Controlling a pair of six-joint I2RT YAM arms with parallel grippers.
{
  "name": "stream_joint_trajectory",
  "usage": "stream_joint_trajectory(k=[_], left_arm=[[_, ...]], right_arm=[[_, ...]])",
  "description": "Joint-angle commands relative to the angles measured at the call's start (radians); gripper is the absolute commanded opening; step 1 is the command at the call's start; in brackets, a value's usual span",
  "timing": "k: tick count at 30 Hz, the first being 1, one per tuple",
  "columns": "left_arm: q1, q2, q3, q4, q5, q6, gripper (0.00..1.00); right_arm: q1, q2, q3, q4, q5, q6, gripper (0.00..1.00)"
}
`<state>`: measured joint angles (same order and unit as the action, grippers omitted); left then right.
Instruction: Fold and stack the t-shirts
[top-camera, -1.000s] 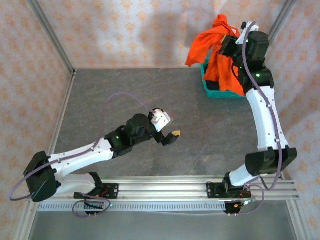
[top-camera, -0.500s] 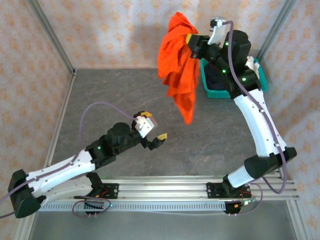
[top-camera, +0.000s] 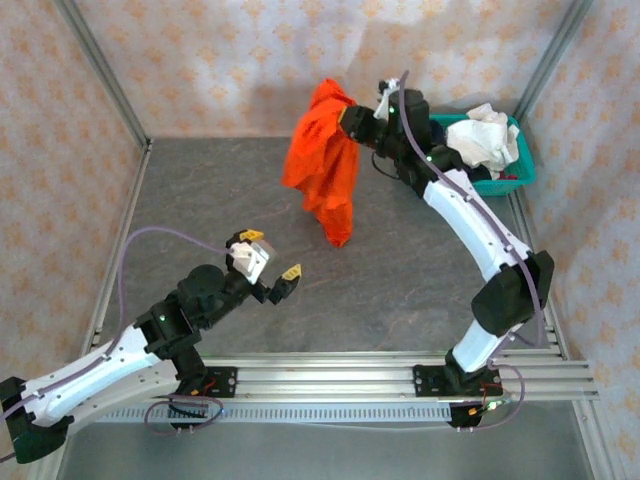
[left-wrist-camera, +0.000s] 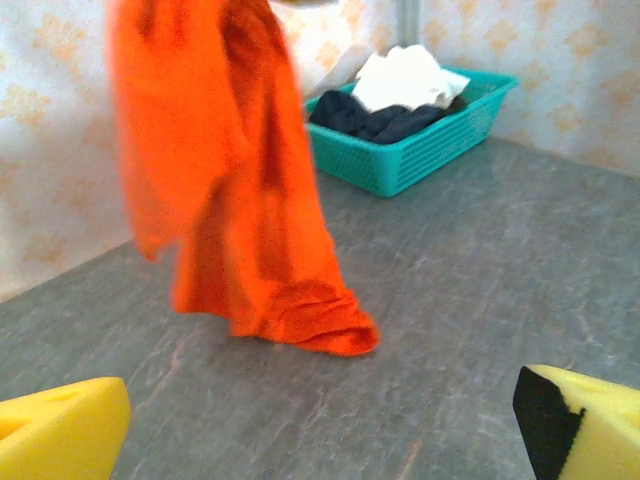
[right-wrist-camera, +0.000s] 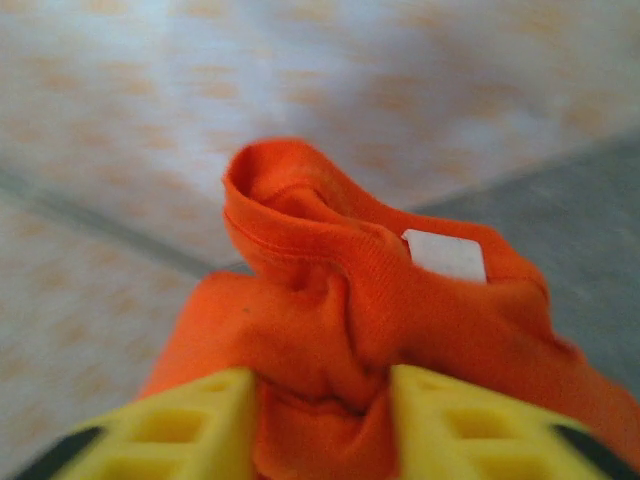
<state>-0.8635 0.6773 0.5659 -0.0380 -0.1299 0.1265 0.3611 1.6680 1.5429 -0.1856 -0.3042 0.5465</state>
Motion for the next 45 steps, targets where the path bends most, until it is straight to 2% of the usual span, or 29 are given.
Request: stream_joint_trajectory(k=[1,4,6,10,15,22,24,28,36,45], left_arm=[[0.045,0.068,0.031,-0.016,-0.068,-0.103,1.00],[0.114,0.134,0.046,-0.007,-0.065,-0.232,1.00],[0.162,0.178,0.050,0.003,-0.057,-0.326,1.00],[0.257,0.304,0.087,-0.013,0.004,-0.505,1.00],[0.321,0.429,0.114,-0.019,0.047,-0.651,1.00],[0.365,0.384,0.083,-0.090,0.000,-0.702,1.00],[0.375,0.345,0.059,-0.119,-0.020,-0.720,1.00],[0.400,0.266,0.006,-0.170,-0.037,-0.757,1.00],[0.405,0.165,-0.028,-0.230,-0.070,-0.763,1.00],[0.406,0.137,-0.037,-0.240,-0.078,-0.735,1.00]], right_arm=[[-0.129,-0.052,-0.127,0.065,0.131,0.137,0.59],[-0.181,-0.085,-0.211,0.068,0.160,0.095,0.68],[-0.180,-0.098,-0.224,0.037,0.171,0.037,0.70],[-0.149,-0.091,-0.262,0.019,0.076,-0.092,0.71],[0.005,-0.006,-0.217,-0.089,0.078,-0.360,0.76],[0.251,0.241,-0.009,-0.250,0.286,-0.621,0.75],[0.301,0.317,0.049,-0.264,0.336,-0.661,0.73],[0.349,0.452,0.171,-0.293,0.351,-0.676,0.67],[0.352,0.669,0.408,-0.386,0.368,-0.648,0.44],[0.351,0.788,0.561,-0.449,0.350,-0.674,0.31]])
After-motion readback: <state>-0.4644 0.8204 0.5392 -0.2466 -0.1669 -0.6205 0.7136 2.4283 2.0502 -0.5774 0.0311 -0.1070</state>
